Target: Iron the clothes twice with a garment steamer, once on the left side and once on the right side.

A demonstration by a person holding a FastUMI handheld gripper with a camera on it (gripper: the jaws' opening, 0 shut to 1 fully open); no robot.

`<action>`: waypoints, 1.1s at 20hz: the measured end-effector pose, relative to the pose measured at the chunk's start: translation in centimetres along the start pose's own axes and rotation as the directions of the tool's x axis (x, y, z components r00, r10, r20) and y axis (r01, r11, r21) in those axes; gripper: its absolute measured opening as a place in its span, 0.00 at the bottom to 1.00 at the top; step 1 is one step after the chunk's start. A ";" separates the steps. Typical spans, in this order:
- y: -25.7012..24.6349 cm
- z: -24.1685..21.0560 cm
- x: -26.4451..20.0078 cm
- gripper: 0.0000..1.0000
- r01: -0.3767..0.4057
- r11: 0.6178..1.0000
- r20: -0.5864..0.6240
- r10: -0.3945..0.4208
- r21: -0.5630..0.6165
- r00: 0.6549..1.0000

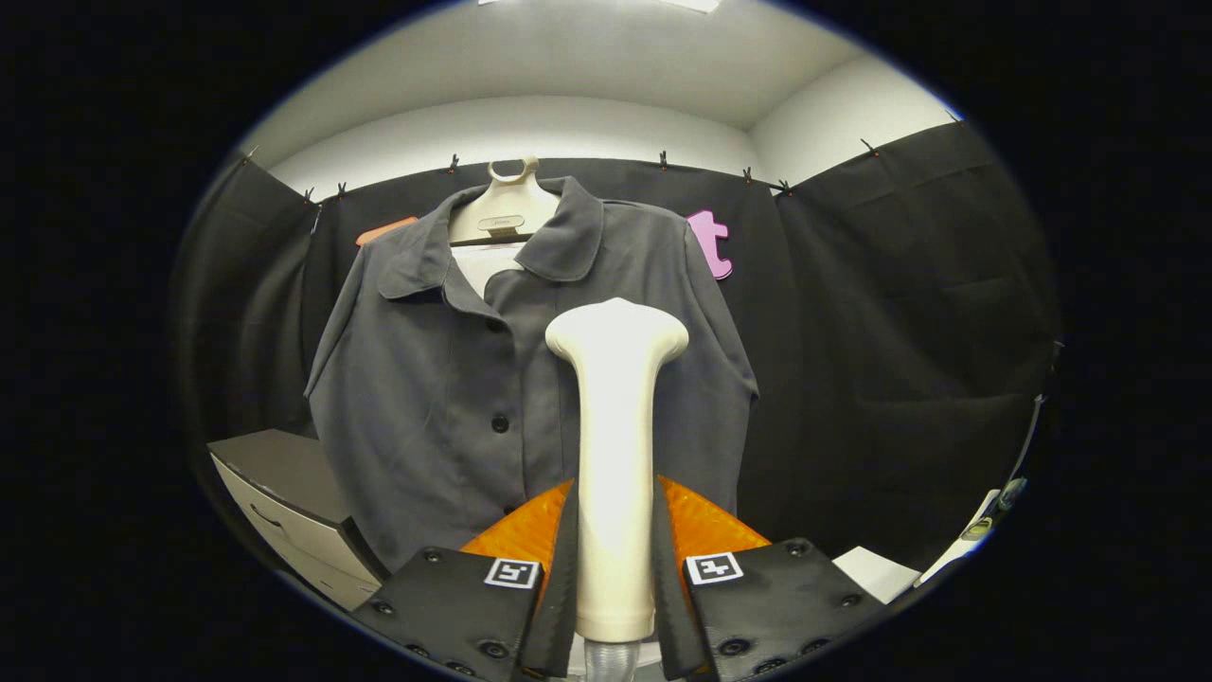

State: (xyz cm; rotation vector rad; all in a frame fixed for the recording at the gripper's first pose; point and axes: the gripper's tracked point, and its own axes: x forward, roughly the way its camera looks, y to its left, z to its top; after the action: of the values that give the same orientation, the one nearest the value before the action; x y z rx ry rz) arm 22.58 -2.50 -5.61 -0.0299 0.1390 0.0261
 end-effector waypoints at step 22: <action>0.2 -11.6 -3.3 0.43 0.020 0.999 -0.159 -0.026 -0.038 0.987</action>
State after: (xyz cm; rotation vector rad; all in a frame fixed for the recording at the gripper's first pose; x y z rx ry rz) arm 17.66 -2.73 -16.65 -0.0695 0.2982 0.0030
